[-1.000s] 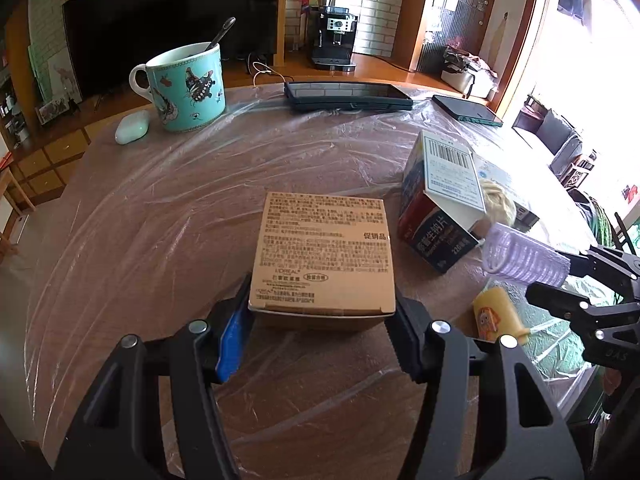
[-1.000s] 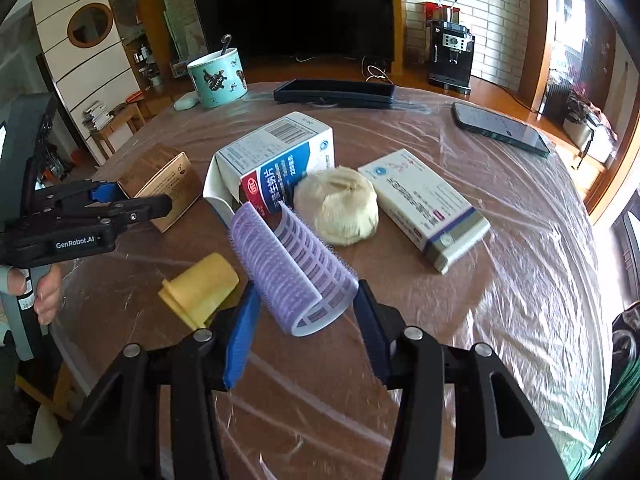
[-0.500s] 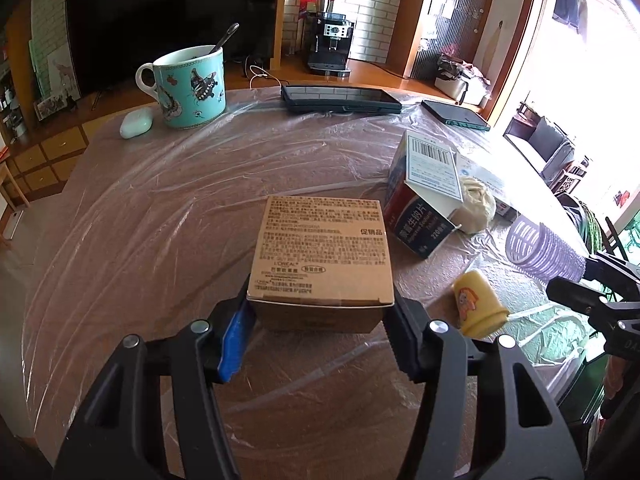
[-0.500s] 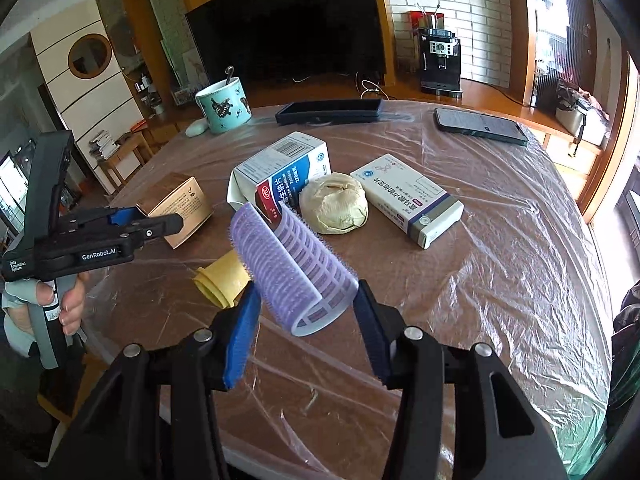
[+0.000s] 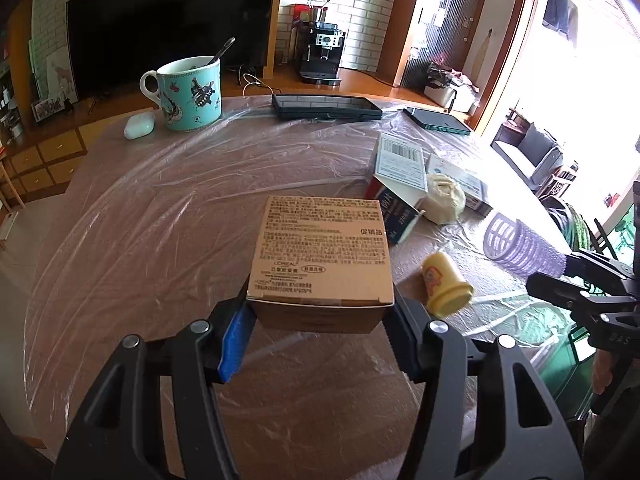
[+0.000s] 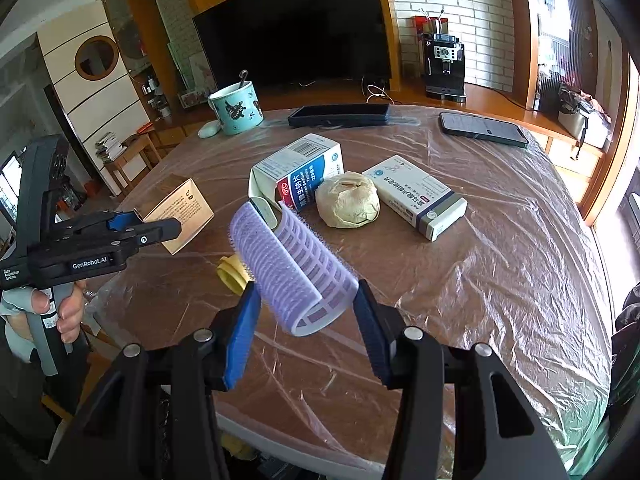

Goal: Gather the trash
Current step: 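Lift the cardboard box and hair roller and carry them over the black bin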

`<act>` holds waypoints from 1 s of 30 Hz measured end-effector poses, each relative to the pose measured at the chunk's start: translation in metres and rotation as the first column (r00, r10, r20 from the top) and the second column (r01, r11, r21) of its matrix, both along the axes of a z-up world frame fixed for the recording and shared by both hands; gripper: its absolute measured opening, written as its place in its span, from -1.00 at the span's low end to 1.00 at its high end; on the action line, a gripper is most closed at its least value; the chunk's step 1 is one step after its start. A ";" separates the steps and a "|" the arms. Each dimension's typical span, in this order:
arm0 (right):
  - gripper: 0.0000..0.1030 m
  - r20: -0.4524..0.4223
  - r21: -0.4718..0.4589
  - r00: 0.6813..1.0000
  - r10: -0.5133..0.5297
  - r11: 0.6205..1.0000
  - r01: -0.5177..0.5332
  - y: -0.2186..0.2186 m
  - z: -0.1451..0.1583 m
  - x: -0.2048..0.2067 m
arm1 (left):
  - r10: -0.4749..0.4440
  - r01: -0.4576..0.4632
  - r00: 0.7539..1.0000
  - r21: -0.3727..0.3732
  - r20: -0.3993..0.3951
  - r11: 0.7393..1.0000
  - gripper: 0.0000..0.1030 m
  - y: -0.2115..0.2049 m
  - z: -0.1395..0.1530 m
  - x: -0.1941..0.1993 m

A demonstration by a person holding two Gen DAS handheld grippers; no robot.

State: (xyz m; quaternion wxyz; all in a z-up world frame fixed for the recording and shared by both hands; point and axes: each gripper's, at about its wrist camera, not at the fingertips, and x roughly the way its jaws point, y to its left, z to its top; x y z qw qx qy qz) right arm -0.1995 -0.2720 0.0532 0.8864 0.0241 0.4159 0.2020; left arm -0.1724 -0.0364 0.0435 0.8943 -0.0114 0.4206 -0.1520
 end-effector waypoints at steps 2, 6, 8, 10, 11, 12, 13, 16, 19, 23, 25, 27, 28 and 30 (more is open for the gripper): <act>-0.07 0.003 0.002 1.000 0.006 1.000 -0.006 0.000 0.001 -0.004 | -0.006 0.006 1.000 -0.012 0.001 1.000 0.15 0.000 0.002 -0.005; -0.07 0.010 0.006 1.000 0.010 1.000 -0.010 -0.001 0.005 -0.011 | -0.024 0.024 1.000 -0.018 0.014 1.000 0.15 -0.002 0.008 -0.018; -0.07 0.014 0.014 1.000 0.018 1.000 -0.018 0.000 0.008 -0.014 | -0.031 0.031 0.999 -0.020 0.020 0.999 0.15 -0.002 0.011 -0.023; -0.07 0.022 0.012 0.999 0.024 1.000 -0.025 0.000 0.011 -0.018 | -0.038 0.039 0.999 -0.025 0.028 0.999 0.15 -0.003 0.015 -0.030; -0.07 0.026 0.013 0.999 0.031 0.999 -0.031 0.001 0.013 -0.020 | -0.042 0.042 0.999 -0.026 0.031 0.999 0.15 -0.003 0.016 -0.033; -0.07 0.029 0.013 0.999 0.035 0.999 -0.035 0.002 0.014 -0.023 | -0.047 0.048 0.998 -0.030 0.034 0.998 0.15 -0.003 0.018 -0.036; -0.07 0.032 0.013 0.999 0.039 0.999 -0.040 0.003 0.015 -0.025 | -0.051 0.053 0.998 -0.033 0.034 0.998 0.15 -0.004 0.019 -0.039; -0.07 0.039 0.014 0.998 0.054 0.998 -0.054 0.005 0.019 -0.032 | -0.068 0.069 0.997 -0.033 0.037 0.997 0.15 -0.007 0.022 -0.048; -0.07 0.044 0.016 0.997 0.065 0.998 -0.066 0.006 0.022 -0.040 | -0.085 0.086 0.996 -0.030 0.034 0.996 0.15 -0.008 0.023 -0.057; -0.07 0.042 0.027 0.995 0.085 0.996 -0.086 0.007 0.024 -0.052 | -0.114 0.114 0.993 -0.016 0.028 0.993 0.15 -0.012 0.023 -0.069; -0.07 0.041 0.029 0.995 0.095 0.995 -0.096 0.008 0.024 -0.058 | -0.124 0.125 0.992 -0.013 0.027 0.992 0.15 -0.013 0.023 -0.074; -0.07 0.039 0.032 0.994 0.100 0.994 -0.101 0.008 0.025 -0.064 | -0.133 0.133 0.991 -0.015 0.024 0.991 0.15 -0.013 0.023 -0.079; -0.07 0.037 0.037 0.994 0.104 0.994 -0.105 0.007 0.025 -0.066 | -0.138 0.138 0.990 -0.016 0.023 0.990 0.15 -0.012 0.023 -0.081; -0.07 0.029 0.048 0.993 0.112 0.992 -0.114 0.007 0.025 -0.071 | -0.148 0.149 0.989 -0.015 0.019 0.989 0.15 -0.012 0.024 -0.087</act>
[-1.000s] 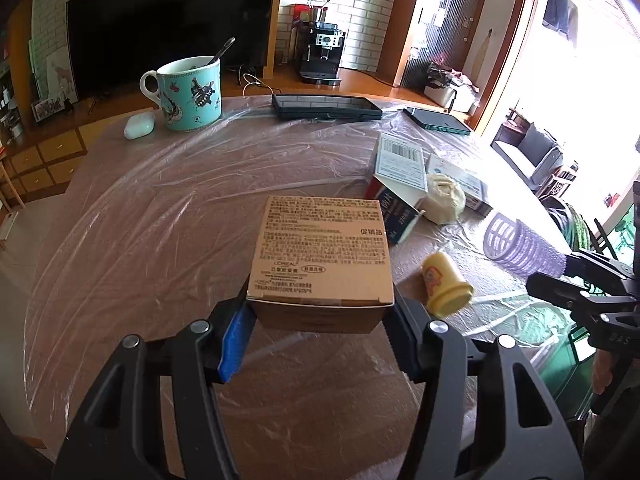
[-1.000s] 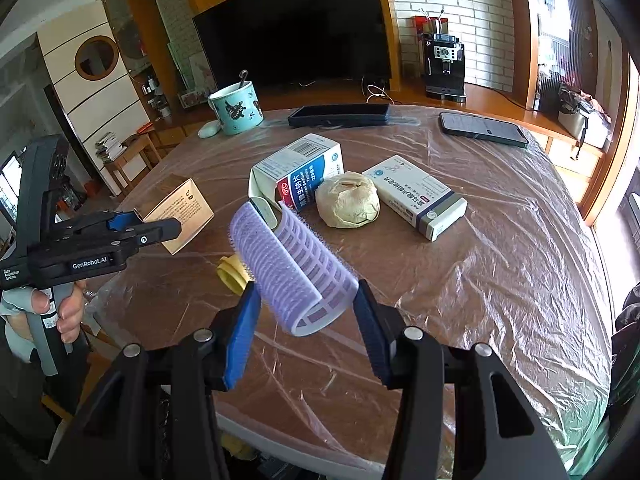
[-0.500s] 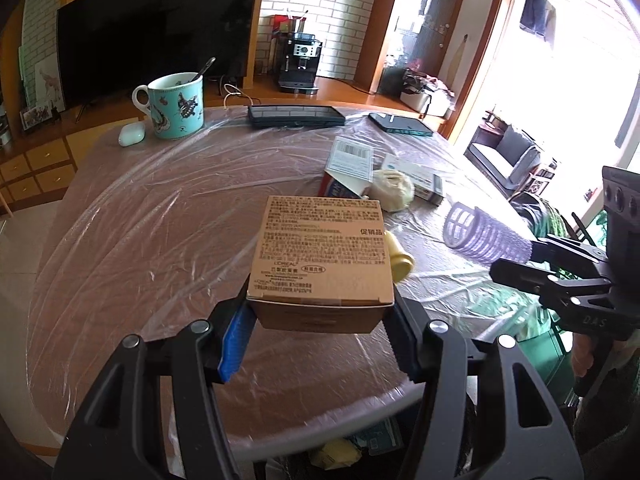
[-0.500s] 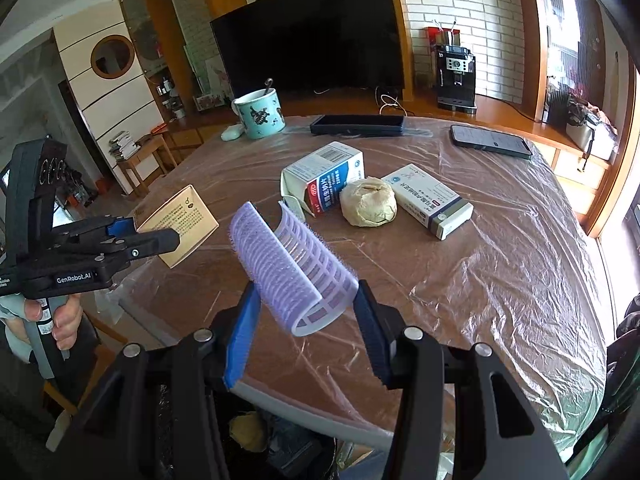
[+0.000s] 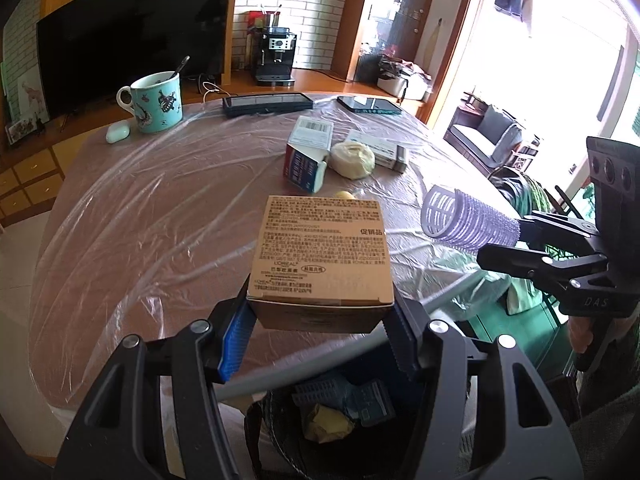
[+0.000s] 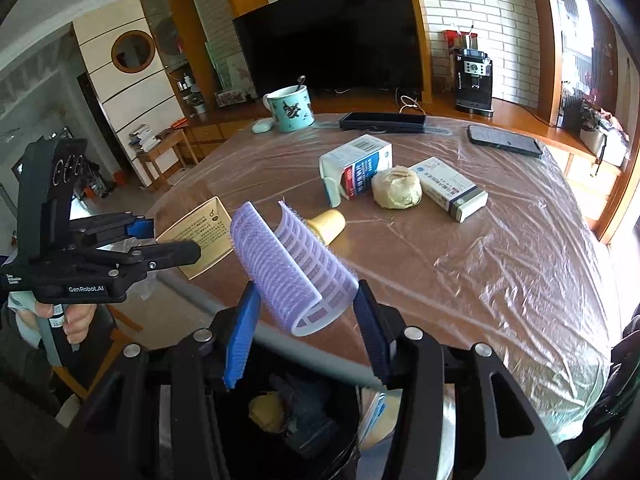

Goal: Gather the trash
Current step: 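Lift the cardboard box and hair roller and carry them over the black bin, then open both tools to drop the box and hair roller into the bin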

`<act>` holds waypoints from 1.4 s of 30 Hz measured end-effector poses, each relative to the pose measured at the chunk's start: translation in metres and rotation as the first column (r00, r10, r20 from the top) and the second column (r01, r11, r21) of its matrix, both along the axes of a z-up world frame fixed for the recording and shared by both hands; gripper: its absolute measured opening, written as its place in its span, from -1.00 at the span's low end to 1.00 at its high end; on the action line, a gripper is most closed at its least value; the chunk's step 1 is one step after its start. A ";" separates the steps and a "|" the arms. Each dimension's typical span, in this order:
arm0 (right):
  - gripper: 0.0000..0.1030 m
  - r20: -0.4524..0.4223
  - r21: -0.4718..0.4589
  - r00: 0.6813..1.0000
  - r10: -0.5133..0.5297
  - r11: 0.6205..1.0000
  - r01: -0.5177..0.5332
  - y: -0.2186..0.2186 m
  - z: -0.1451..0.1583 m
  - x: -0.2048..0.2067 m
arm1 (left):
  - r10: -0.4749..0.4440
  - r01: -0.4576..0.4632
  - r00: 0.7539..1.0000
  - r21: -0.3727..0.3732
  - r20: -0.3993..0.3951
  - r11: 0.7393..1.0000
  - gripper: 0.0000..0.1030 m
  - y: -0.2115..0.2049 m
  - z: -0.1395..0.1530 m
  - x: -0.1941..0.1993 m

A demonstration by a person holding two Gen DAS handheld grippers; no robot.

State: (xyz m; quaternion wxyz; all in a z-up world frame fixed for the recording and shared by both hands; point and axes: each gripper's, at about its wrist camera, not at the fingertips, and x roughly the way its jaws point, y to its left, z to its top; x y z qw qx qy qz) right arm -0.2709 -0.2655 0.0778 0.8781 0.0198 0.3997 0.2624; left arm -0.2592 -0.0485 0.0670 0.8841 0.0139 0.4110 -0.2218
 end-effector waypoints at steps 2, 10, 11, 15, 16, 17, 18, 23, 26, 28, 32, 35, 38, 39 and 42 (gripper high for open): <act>-0.07 -0.001 -0.006 1.000 0.004 1.000 -0.004 0.000 0.000 -0.004 | -0.010 0.010 1.000 0.008 -0.002 1.000 0.15 0.000 0.000 -0.006; -0.07 -0.027 -0.003 0.999 0.035 0.999 -0.035 0.002 -0.006 -0.020 | -0.061 0.061 0.998 0.028 -0.018 0.998 0.15 -0.005 -0.003 -0.027; -0.07 -0.030 -0.003 0.999 0.039 0.999 -0.039 0.003 -0.007 -0.023 | -0.065 0.066 0.998 0.032 -0.020 0.997 0.15 -0.006 -0.003 -0.030; -0.07 -0.042 -0.010 0.998 0.052 0.999 -0.053 0.004 -0.010 -0.033 | -0.089 0.090 0.996 0.039 -0.030 0.995 0.15 -0.008 -0.006 -0.039; -0.07 -0.043 -0.011 0.998 0.054 0.998 -0.054 0.004 -0.011 -0.035 | -0.094 0.095 0.995 0.041 -0.033 0.995 0.15 -0.008 -0.007 -0.042; -0.07 -0.045 -0.013 0.997 0.055 0.998 -0.056 0.003 -0.011 -0.038 | -0.098 0.099 0.995 0.042 -0.036 0.994 0.15 -0.009 -0.008 -0.044; -0.07 -0.049 -0.013 0.997 0.057 0.998 -0.058 0.003 -0.012 -0.040 | -0.103 0.105 0.994 0.044 -0.041 0.994 0.15 -0.009 -0.010 -0.045; -0.07 -0.066 -0.020 0.996 0.067 0.997 -0.068 0.004 -0.017 -0.050 | -0.122 0.126 0.991 0.057 -0.063 0.990 0.15 -0.013 -0.019 -0.056; -0.07 -0.080 -0.028 0.994 0.076 0.997 -0.079 0.005 -0.022 -0.057 | -0.131 0.136 0.988 0.061 -0.080 0.989 0.15 -0.015 -0.025 -0.063; -0.07 -0.091 -0.036 0.993 0.081 0.996 -0.084 0.005 -0.026 -0.061 | -0.135 0.142 0.987 0.068 -0.091 0.988 0.15 -0.016 -0.029 -0.066; -0.07 -0.116 -0.046 0.990 0.083 0.995 -0.088 0.005 -0.035 -0.067 | -0.146 0.155 0.983 0.079 -0.112 0.985 0.15 -0.017 -0.038 -0.072; -0.07 -0.134 -0.056 0.987 0.084 0.994 -0.092 0.006 -0.043 -0.069 | -0.151 0.163 0.981 0.096 -0.125 0.982 0.15 -0.019 -0.045 -0.073; -0.07 -0.153 -0.066 0.984 0.088 0.993 -0.099 0.009 -0.051 -0.070 | -0.156 0.171 0.977 0.101 -0.143 0.980 0.15 -0.020 -0.052 -0.073; -0.07 -0.158 -0.070 0.983 0.089 0.992 -0.101 0.009 -0.053 -0.070 | -0.157 0.173 0.976 0.105 -0.150 0.979 0.15 -0.021 -0.056 -0.073; -0.07 -0.175 -0.083 0.980 0.090 0.991 -0.106 0.011 -0.061 -0.070 | -0.159 0.180 0.972 0.113 -0.171 0.977 0.15 -0.023 -0.066 -0.074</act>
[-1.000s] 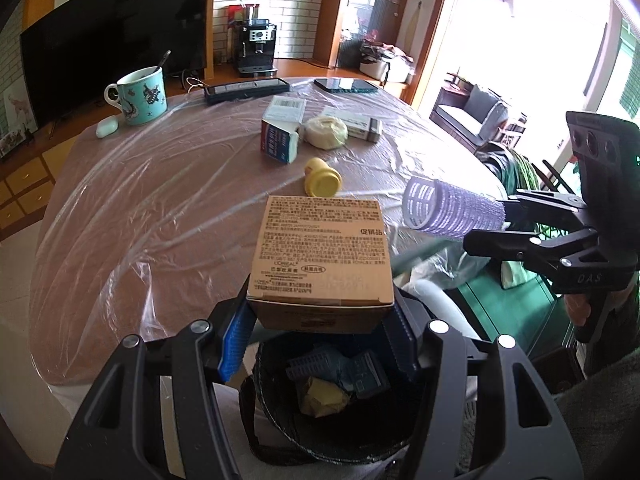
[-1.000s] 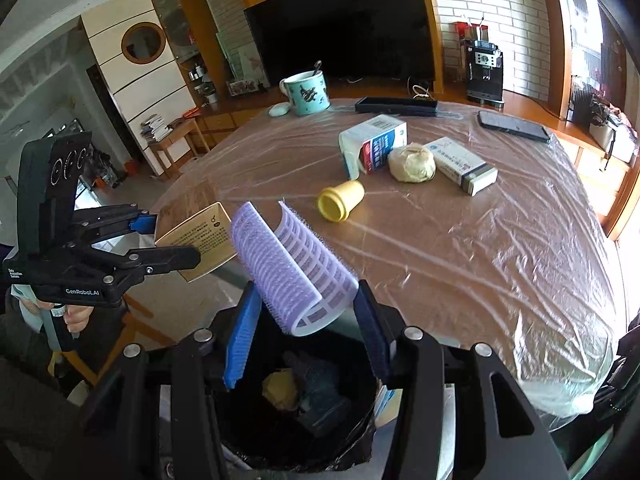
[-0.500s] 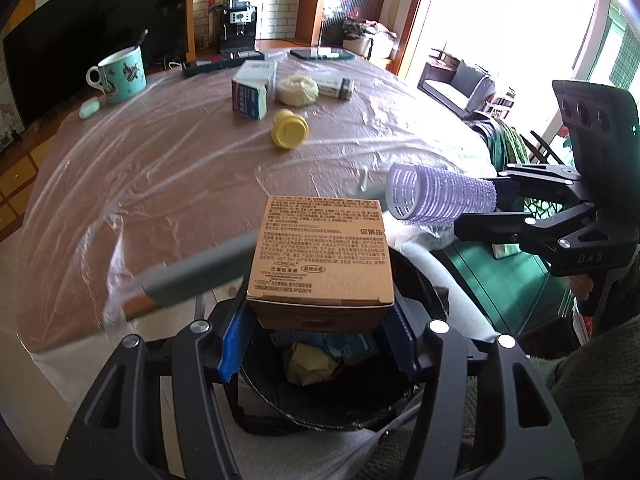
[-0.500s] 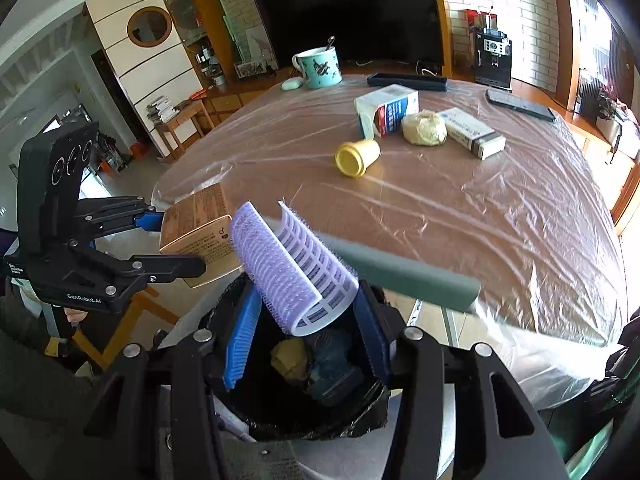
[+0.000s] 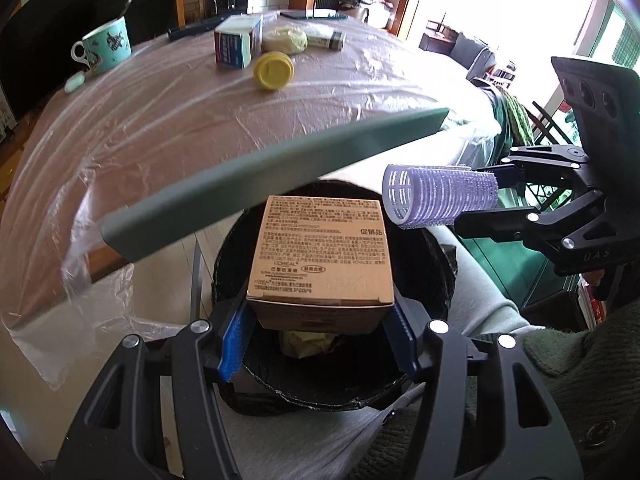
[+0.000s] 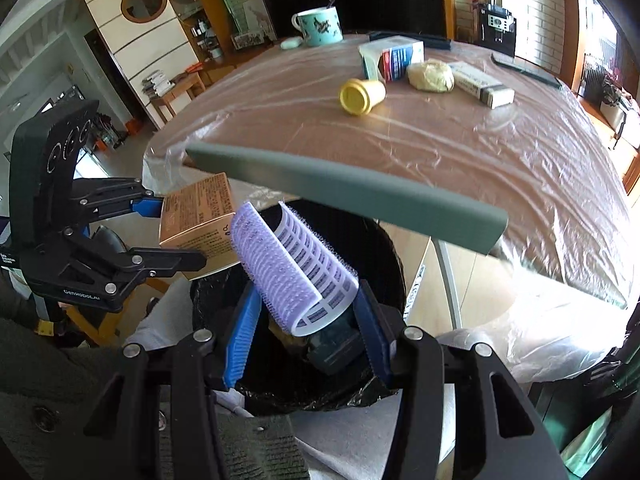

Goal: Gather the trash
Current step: 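Open both tools to drop the box and hair roller into the bin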

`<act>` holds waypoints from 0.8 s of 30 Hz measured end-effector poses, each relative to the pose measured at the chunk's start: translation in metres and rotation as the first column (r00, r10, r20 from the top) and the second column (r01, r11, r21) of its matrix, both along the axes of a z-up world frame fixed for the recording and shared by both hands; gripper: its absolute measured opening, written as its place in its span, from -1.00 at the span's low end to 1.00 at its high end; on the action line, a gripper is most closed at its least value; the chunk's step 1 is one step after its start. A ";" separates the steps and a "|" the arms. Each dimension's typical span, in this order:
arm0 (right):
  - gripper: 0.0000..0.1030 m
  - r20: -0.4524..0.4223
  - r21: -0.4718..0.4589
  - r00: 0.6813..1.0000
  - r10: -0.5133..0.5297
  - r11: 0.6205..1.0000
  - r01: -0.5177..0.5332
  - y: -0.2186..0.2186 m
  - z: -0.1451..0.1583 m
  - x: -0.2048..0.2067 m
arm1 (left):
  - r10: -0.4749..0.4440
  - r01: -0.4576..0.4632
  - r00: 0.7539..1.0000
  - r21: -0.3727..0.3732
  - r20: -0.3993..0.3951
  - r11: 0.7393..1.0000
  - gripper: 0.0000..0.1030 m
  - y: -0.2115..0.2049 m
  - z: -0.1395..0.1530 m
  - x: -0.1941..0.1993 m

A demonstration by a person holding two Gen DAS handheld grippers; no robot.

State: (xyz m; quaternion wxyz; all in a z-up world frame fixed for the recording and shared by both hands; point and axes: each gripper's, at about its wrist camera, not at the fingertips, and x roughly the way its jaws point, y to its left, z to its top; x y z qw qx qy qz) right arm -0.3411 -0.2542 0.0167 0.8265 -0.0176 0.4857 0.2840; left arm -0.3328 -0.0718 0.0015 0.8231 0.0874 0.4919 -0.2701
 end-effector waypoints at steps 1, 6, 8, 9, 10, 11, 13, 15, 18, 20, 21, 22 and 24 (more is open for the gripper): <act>-0.07 -0.006 -0.007 1.000 -0.002 1.000 0.002 0.000 -0.003 0.001 | -0.001 0.001 1.000 0.003 -0.005 1.000 0.15 -0.001 -0.002 0.001; -0.07 -0.023 -0.037 1.000 0.001 0.999 -0.002 0.003 -0.016 0.001 | -0.004 0.005 0.999 0.023 -0.032 1.000 0.15 -0.003 -0.016 0.002; -0.07 -0.032 -0.044 0.999 0.002 0.999 -0.003 0.003 -0.022 0.001 | -0.003 0.004 0.999 0.031 -0.039 0.999 0.15 -0.005 -0.022 0.003; -0.07 -0.036 -0.052 0.999 0.000 0.999 -0.002 0.003 -0.026 0.002 | -0.002 0.004 0.999 0.037 -0.044 0.999 0.15 -0.006 -0.025 0.004; -0.07 -0.040 -0.058 0.999 -0.001 0.998 -0.002 0.004 -0.028 0.002 | 0.000 0.002 0.999 0.041 -0.050 0.999 0.15 -0.006 -0.028 0.005; -0.07 -0.044 -0.060 0.999 -0.002 0.998 -0.001 0.004 -0.032 0.004 | 0.001 0.002 0.999 0.044 -0.054 0.999 0.15 -0.006 -0.031 0.006; -0.07 -0.054 -0.069 0.999 -0.004 0.998 0.001 0.004 -0.038 0.004 | 0.003 0.000 0.998 0.058 -0.058 0.998 0.15 -0.007 -0.036 0.008; -0.07 -0.057 -0.079 0.998 -0.005 0.997 0.000 0.005 -0.042 0.006 | 0.005 0.000 0.998 0.073 -0.058 0.997 0.15 -0.008 -0.041 0.010; -0.07 -0.067 -0.088 0.998 -0.006 0.996 0.000 0.008 -0.048 0.008 | 0.004 0.001 0.998 0.088 -0.062 0.996 0.15 -0.010 -0.047 0.016; -0.07 -0.069 -0.098 0.998 -0.005 0.995 -0.002 0.009 -0.052 0.010 | 0.003 0.003 0.998 0.096 -0.065 0.995 0.15 -0.011 -0.049 0.018; -0.07 -0.069 -0.104 0.998 -0.006 0.995 -0.002 0.010 -0.054 0.011 | 0.003 0.004 0.998 0.101 -0.067 0.995 0.15 -0.011 -0.052 0.020; -0.07 -0.071 -0.106 0.997 -0.005 0.994 -0.002 0.010 -0.055 0.012 | 0.001 0.006 0.998 0.105 -0.070 0.994 0.15 -0.012 -0.053 0.022; -0.07 -0.072 -0.114 0.997 -0.004 0.993 -0.005 0.013 -0.057 0.014 | -0.003 0.011 0.997 0.115 -0.074 0.993 0.15 -0.013 -0.057 0.024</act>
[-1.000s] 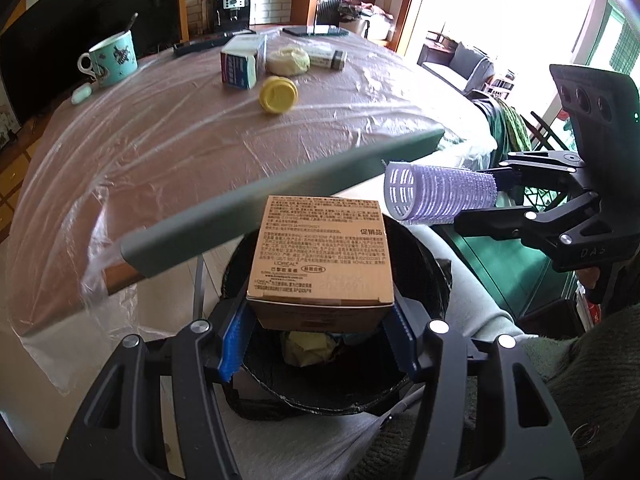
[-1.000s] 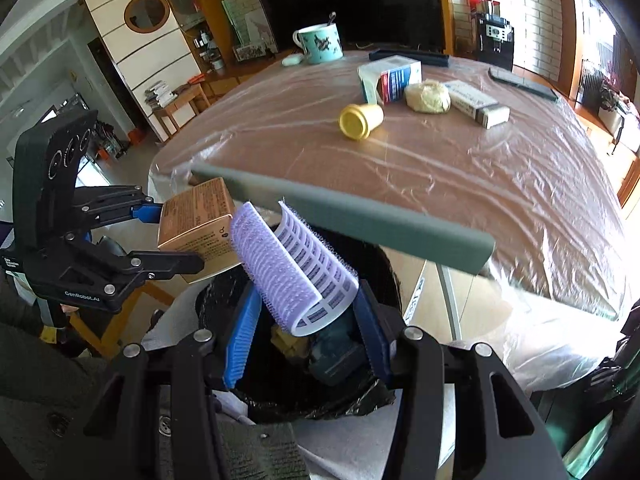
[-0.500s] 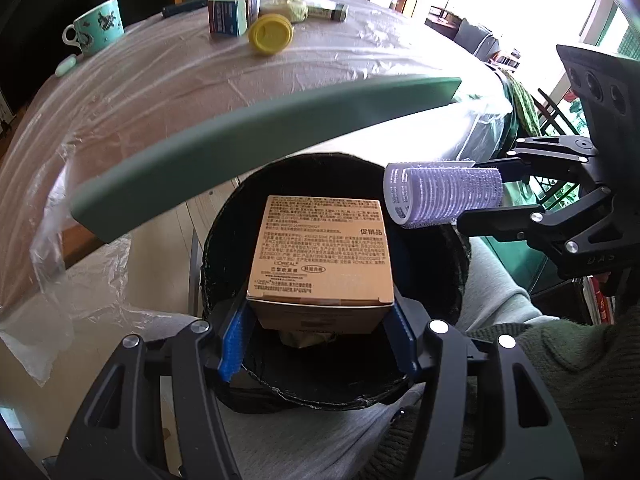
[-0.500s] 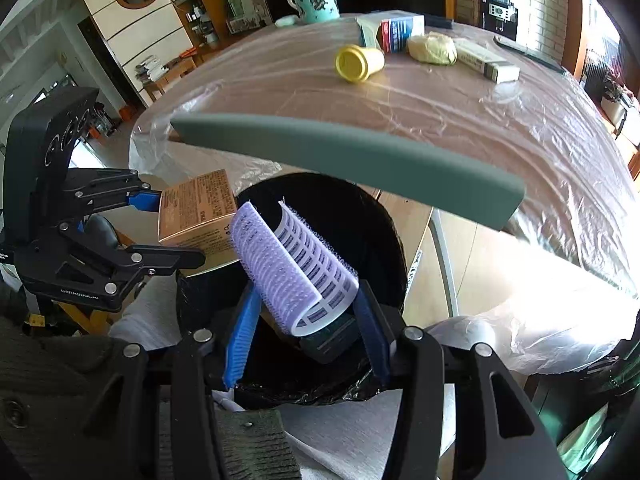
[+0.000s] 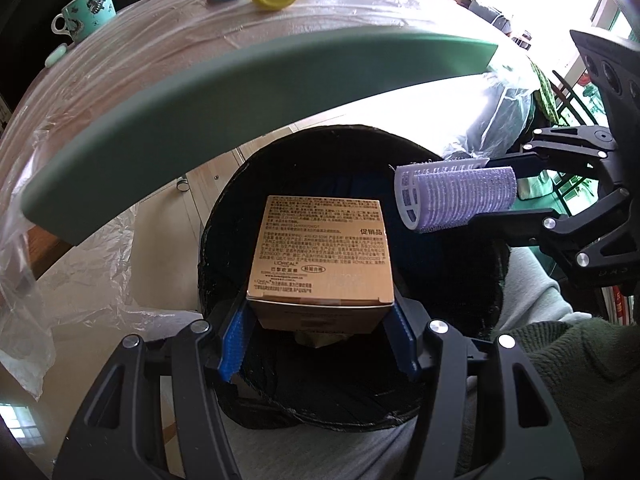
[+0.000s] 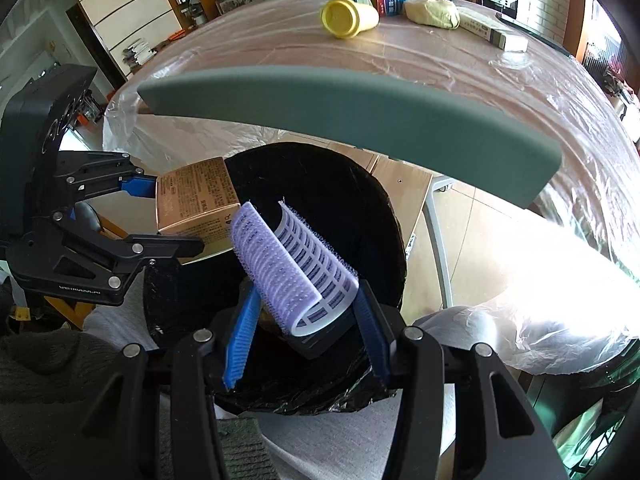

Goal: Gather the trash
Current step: 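Open both tools to drop the box and hair roller into the bin, then move both tools back over the table toward the yellow cup and medicine box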

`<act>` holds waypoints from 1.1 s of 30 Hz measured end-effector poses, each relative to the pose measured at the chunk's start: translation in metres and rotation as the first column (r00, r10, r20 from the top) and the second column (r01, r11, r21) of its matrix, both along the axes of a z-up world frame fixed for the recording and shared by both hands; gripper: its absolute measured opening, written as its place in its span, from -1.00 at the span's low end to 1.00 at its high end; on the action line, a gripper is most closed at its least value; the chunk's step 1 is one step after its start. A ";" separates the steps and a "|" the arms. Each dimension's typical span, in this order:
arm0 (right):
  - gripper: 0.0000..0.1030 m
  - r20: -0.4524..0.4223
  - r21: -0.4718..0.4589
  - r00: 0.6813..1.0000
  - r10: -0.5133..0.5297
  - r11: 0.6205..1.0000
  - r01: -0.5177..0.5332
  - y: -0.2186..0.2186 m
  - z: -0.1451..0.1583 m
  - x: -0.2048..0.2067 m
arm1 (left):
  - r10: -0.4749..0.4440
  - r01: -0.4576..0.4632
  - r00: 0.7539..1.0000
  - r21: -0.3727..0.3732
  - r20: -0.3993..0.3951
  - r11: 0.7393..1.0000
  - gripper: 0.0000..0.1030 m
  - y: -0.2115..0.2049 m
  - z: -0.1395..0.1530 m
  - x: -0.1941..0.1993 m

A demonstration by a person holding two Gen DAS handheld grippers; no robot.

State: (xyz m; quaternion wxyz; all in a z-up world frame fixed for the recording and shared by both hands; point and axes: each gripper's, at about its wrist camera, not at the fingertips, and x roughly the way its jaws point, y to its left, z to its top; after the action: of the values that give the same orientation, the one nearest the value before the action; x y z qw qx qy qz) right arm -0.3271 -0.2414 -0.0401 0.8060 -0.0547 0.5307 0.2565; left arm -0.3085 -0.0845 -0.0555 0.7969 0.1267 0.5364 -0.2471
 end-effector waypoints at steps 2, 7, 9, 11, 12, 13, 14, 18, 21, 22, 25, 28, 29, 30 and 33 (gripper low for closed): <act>-0.07 -0.001 -0.013 1.000 0.002 1.000 -0.002 0.002 -0.003 0.002 | -0.003 0.003 1.000 0.012 -0.003 1.000 0.15 -0.001 -0.005 0.002; -0.06 -0.004 -0.037 1.000 0.005 0.999 -0.005 0.003 -0.008 0.002 | 0.001 -0.001 1.000 0.025 -0.014 1.000 0.15 -0.003 -0.013 0.005; -0.06 -0.005 -0.045 1.000 0.007 0.999 -0.007 0.003 -0.009 0.001 | -0.004 0.004 1.000 0.021 -0.011 1.000 0.15 -0.005 -0.013 0.004; -0.03 0.000 -0.053 1.000 0.020 0.998 -0.020 0.005 -0.008 -0.001 | -0.024 0.024 1.000 0.006 0.011 1.000 0.26 -0.007 -0.011 0.003; 0.03 0.004 -0.050 1.000 0.025 0.998 -0.025 0.006 -0.006 -0.003 | -0.022 0.022 0.999 0.015 0.024 1.000 0.40 -0.008 -0.010 0.002; 0.38 0.007 -0.043 1.000 0.018 0.999 -0.018 0.005 -0.005 -0.004 | -0.016 0.015 0.999 0.017 0.034 1.000 0.61 -0.007 -0.009 0.002; 0.60 0.014 -0.028 1.000 0.005 1.000 -0.004 0.003 -0.002 -0.004 | -0.011 0.010 0.999 0.009 0.037 1.000 0.64 -0.006 -0.008 0.002; 0.60 0.036 0.013 0.999 -0.018 1.000 0.018 -0.008 0.014 -0.009 | 0.027 -0.027 1.000 -0.045 0.002 0.999 0.64 0.004 -0.003 0.005; 0.60 0.097 0.053 0.995 -0.020 0.998 0.015 -0.021 0.041 -0.016 | 0.018 -0.017 1.000 -0.076 0.015 0.997 0.64 0.011 0.017 -0.001; 0.62 0.123 0.066 0.992 -0.023 0.998 0.015 -0.024 0.051 -0.018 | 0.010 -0.007 1.000 -0.087 0.026 0.996 0.64 0.011 0.025 -0.004; 0.80 0.227 0.098 0.973 -0.045 0.995 0.023 -0.037 0.084 -0.019 | -0.051 0.066 0.994 -0.167 0.092 0.984 0.65 0.013 0.064 -0.016; 0.92 0.340 0.114 0.934 -0.113 0.990 0.078 -0.051 0.112 -0.012 | -0.049 0.099 0.967 -0.191 0.249 0.977 0.95 0.013 0.107 -0.021; 0.92 0.360 0.110 0.923 -0.137 0.988 0.104 -0.056 0.117 -0.005 | -0.031 0.091 0.955 -0.191 0.294 0.977 0.97 0.014 0.116 -0.018; 0.92 0.383 0.096 0.907 -0.175 0.984 0.150 -0.065 0.121 0.008 | 0.000 0.073 0.936 -0.193 0.352 0.979 0.97 0.014 0.128 -0.013; 0.92 0.386 0.091 0.884 -0.263 0.965 0.247 -0.080 0.127 0.045 | 0.049 0.022 0.923 -0.179 0.383 0.984 0.97 0.012 0.139 0.016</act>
State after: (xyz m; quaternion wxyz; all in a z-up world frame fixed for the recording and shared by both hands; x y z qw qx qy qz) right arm -0.2824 -0.3209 0.0865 0.9239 -0.0193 0.3548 0.1422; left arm -0.2923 -0.0720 0.0831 0.8966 0.0968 0.3456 -0.2592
